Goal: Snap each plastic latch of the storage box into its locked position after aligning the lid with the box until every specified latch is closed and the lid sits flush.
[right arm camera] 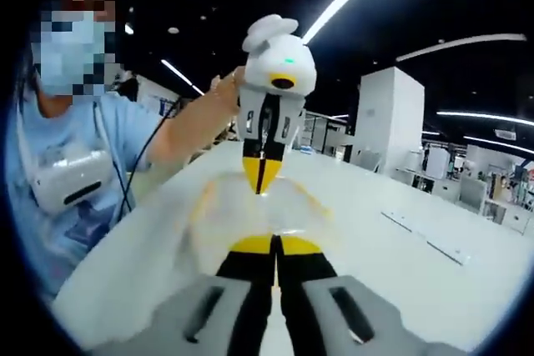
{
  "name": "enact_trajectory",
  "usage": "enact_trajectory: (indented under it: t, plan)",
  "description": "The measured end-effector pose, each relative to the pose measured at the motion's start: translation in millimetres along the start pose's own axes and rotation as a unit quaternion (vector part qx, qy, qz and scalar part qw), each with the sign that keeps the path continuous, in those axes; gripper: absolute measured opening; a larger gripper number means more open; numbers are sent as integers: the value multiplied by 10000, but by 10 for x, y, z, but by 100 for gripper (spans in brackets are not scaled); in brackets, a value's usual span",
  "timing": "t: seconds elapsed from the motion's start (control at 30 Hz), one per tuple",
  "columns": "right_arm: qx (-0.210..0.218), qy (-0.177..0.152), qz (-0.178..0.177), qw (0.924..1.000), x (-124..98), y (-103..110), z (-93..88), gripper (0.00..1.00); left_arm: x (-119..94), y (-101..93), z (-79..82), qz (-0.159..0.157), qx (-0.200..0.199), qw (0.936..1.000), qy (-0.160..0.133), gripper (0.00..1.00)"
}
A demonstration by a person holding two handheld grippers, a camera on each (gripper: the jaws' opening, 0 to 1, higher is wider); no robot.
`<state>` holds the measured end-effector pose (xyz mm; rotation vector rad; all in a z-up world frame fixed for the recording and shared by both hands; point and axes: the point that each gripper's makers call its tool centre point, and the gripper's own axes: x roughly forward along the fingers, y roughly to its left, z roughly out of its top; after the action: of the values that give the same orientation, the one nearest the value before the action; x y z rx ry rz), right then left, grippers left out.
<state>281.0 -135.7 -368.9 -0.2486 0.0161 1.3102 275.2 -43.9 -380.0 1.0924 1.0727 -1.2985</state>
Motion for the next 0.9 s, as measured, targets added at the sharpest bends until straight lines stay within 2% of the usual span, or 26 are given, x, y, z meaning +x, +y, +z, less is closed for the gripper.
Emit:
enact_trajectory:
  t: [0.07, 0.13, 0.33, 0.8, 0.9]
  plan:
    - [21, 25, -1, 10000, -13, -11, -66, 0, 1, 4, 5, 12, 16, 10000, 6, 0]
    - [256, -86, 70, 9996, -21, -5, -87, 0, 6, 6, 11, 36, 15, 10000, 1, 0]
    - [378, 2, 130, 9992, -25, -3, -217, 0, 15, 1, 14, 81, 10, 10000, 4, 0]
    - [886, -310, 281, 9952, 12, 90, -212, 0, 31, -29, 11, 93, -51, 9999, 5, 0]
    - [866, -329, 287, 9953, 11, 76, -209, 0, 30, -33, 9, 51, -64, 10000, -48, 0]
